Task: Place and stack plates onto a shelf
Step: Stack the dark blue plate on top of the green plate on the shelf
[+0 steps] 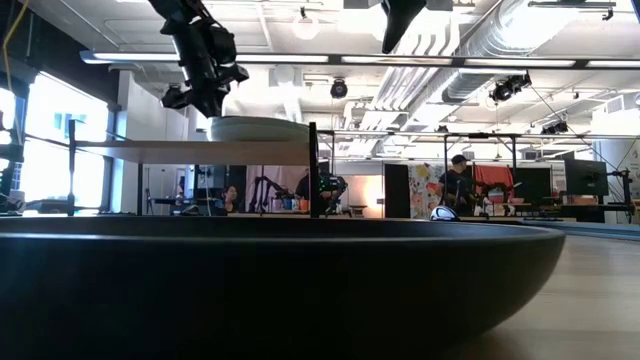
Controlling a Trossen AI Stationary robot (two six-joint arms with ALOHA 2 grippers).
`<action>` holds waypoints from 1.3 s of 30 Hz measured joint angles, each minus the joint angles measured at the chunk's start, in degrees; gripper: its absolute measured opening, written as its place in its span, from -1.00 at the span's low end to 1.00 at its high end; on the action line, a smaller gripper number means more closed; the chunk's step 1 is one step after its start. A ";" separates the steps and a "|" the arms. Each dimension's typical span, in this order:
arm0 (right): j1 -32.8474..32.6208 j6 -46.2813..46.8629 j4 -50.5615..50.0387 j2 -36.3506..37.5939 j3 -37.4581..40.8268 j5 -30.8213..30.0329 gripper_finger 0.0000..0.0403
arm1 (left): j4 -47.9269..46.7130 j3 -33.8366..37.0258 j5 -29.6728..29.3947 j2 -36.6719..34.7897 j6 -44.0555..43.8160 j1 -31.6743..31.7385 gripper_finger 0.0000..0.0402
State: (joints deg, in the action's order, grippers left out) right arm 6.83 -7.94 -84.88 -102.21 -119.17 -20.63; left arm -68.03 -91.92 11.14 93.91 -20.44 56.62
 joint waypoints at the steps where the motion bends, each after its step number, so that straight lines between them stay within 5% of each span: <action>1: 0.00 0.00 0.00 0.00 0.00 0.00 -0.21 | -0.05 0.00 0.17 0.00 0.06 0.00 -0.97; 20: 0.00 0.22 0.01 0.00 0.00 -0.01 -0.21 | 0.75 0.00 0.81 0.00 -3.46 -0.02 -0.96; 39: -0.11 0.38 0.28 0.00 0.00 -0.02 -0.21 | -0.31 -1.01 4.07 -0.07 -8.97 0.02 -0.60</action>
State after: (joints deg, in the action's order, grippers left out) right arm 6.72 -7.56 -84.60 -102.21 -119.17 -20.64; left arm -68.34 -92.93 15.21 93.84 -29.41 56.64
